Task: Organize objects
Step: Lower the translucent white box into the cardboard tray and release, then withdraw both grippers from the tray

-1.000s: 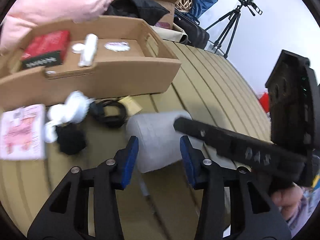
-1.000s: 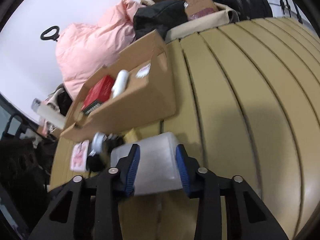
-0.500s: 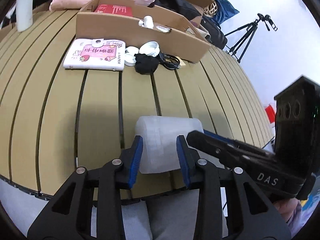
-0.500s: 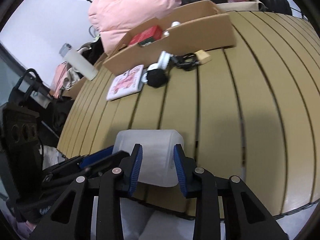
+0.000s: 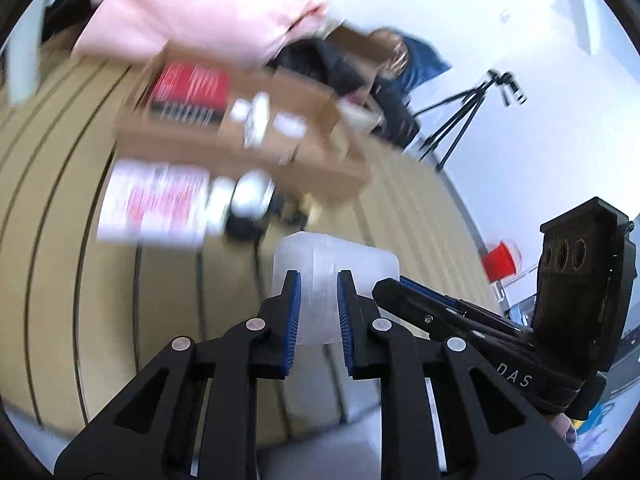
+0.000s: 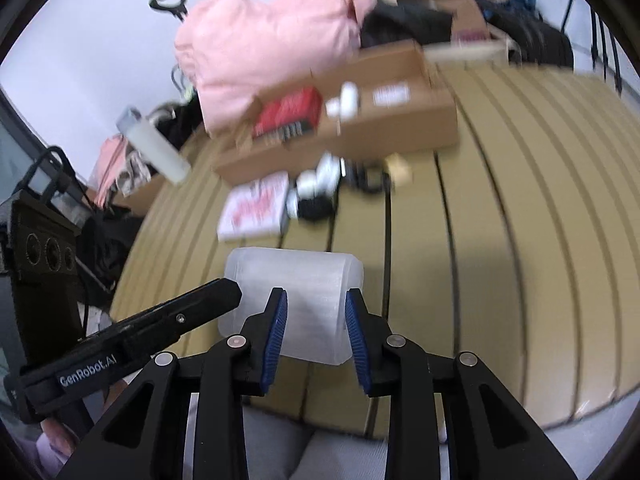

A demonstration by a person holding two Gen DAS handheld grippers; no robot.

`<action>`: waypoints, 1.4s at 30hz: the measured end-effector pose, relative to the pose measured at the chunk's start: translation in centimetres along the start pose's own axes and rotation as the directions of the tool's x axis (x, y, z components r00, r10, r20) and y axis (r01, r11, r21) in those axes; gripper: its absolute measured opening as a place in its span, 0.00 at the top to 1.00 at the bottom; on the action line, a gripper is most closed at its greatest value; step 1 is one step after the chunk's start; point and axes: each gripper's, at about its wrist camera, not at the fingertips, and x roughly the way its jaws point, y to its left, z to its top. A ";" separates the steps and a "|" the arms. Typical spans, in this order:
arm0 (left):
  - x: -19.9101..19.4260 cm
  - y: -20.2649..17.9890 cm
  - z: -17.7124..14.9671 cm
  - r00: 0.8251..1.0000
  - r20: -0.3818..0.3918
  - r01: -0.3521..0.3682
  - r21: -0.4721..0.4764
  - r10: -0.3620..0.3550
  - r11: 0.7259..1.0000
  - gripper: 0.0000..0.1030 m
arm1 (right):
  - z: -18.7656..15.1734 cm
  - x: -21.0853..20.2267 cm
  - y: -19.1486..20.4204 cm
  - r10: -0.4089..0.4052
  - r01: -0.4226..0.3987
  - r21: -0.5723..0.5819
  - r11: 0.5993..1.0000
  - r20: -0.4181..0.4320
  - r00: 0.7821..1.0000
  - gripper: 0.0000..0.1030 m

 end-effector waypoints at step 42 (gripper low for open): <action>-15.3 -4.1 13.7 0.809 0.270 -0.583 0.253 0.522 0.772 0.33 | 16.4 -11.5 0.8 -0.139 0.162 -0.293 0.942 0.096 0.986 0.22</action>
